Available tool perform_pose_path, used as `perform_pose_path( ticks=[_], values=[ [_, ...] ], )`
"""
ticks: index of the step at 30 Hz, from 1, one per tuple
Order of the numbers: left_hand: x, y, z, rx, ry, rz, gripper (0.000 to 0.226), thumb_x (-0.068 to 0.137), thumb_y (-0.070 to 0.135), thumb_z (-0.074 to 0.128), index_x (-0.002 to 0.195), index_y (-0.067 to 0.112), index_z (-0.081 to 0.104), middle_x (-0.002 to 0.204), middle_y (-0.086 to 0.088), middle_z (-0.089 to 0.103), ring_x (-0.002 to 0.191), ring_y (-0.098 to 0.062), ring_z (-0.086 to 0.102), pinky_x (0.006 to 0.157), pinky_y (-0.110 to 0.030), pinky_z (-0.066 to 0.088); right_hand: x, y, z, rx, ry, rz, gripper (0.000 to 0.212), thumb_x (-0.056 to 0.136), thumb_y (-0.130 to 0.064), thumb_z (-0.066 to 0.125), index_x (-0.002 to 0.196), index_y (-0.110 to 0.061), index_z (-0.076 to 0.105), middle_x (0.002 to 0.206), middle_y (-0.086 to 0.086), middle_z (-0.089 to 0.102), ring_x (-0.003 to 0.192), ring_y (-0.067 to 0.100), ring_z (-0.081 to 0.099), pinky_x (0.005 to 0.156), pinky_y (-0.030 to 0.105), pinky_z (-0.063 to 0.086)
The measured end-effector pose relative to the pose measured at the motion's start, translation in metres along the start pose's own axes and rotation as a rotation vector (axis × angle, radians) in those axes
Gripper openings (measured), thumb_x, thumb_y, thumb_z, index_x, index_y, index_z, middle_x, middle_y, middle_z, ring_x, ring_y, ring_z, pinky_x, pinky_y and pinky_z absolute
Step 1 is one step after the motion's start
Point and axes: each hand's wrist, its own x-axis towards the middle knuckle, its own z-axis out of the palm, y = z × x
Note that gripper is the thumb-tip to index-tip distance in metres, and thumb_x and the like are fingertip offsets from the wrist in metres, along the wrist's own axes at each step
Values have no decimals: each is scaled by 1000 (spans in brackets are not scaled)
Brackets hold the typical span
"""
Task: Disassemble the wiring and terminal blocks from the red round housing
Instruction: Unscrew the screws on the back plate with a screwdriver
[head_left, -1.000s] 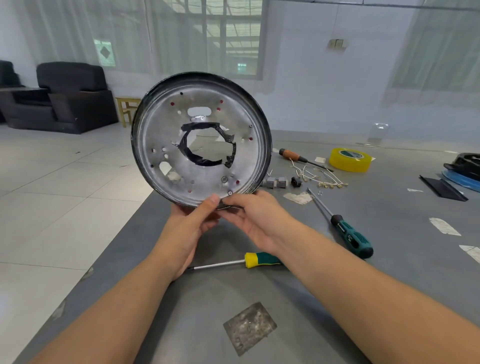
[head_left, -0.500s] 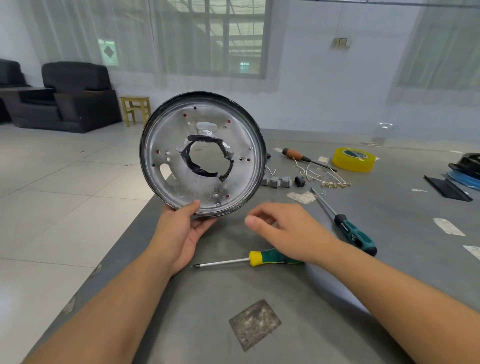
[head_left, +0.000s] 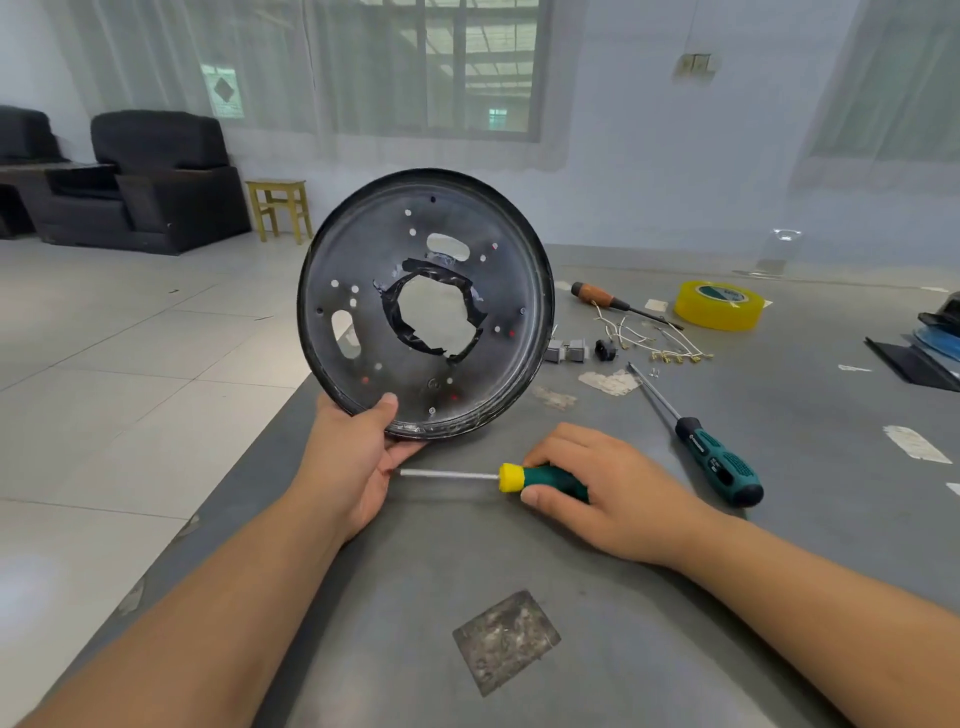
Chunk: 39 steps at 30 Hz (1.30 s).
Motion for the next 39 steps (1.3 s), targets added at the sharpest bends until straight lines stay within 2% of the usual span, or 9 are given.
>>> perform_pose_path(
  ticks=[3, 6, 9, 12, 18, 25, 31, 36, 39],
  values=[
    [1, 0, 0, -26, 23, 25, 41, 107, -4, 50, 144, 13, 47, 134, -10, 70, 114, -36, 72, 80, -56, 64, -1, 1, 2, -30, 80, 116, 41, 96, -62, 41, 112, -30, 62, 98, -13, 60, 88, 8, 56, 78, 33, 49],
    [1, -1, 0, -41, 31, 61, 39, 107, -3, 51, 141, 16, 48, 132, -6, 71, 113, -33, 73, 80, -57, 64, -1, 1, 5, -27, 165, 201, 35, 98, -58, 45, 110, -30, 64, 92, -14, 60, 83, 8, 55, 75, 34, 49],
    [2, -2, -1, -45, 43, 75, 36, 108, 1, 51, 141, 16, 47, 136, -8, 68, 113, -34, 73, 83, -59, 63, 0, 1, 7, -42, 167, 249, 35, 97, -56, 47, 112, -31, 67, 90, -13, 59, 82, 9, 55, 74, 34, 50],
    [3, -2, -1, -48, 57, 75, 34, 109, 1, 50, 139, 16, 46, 137, -11, 66, 113, -37, 72, 81, -58, 64, 0, -2, 7, -40, 161, 256, 39, 97, -58, 45, 115, -32, 68, 91, -13, 60, 82, 9, 56, 73, 34, 50],
    [4, -3, -1, -30, 64, 80, 28, 108, 0, 51, 123, 24, 50, 136, -7, 65, 113, -32, 72, 77, -54, 65, 2, -9, 7, -23, 150, 254, 43, 97, -59, 45, 118, -30, 69, 93, -13, 61, 84, 8, 56, 75, 33, 51],
    [5, -5, -2, -40, 59, 84, 31, 108, 0, 51, 131, 21, 48, 137, -6, 65, 112, -31, 72, 77, -53, 65, 3, -14, 7, -18, 147, 259, 50, 94, -62, 39, 119, -30, 68, 96, -11, 63, 86, 10, 58, 77, 36, 52],
    [5, -5, -3, -51, 61, 88, 29, 108, 1, 52, 127, 22, 49, 136, -5, 65, 114, -30, 72, 75, -50, 65, 3, -14, 8, -13, 155, 267, 47, 95, -61, 41, 119, -31, 68, 95, -12, 62, 86, 9, 57, 76, 33, 52],
    [6, -5, -3, -62, 65, 80, 28, 108, 0, 51, 126, 21, 49, 137, -8, 66, 114, -34, 72, 83, -60, 63, 3, -16, 6, -6, 155, 278, 45, 96, -60, 42, 118, -32, 67, 94, -14, 62, 85, 7, 56, 76, 31, 51],
    [6, -5, -2, -50, 70, 91, 31, 108, 0, 51, 132, 20, 48, 137, -7, 66, 113, -32, 73, 81, -56, 64, 3, -18, 5, -10, 150, 278, 42, 97, -59, 43, 117, -30, 68, 94, -11, 62, 85, 9, 57, 77, 33, 51]
  ],
)
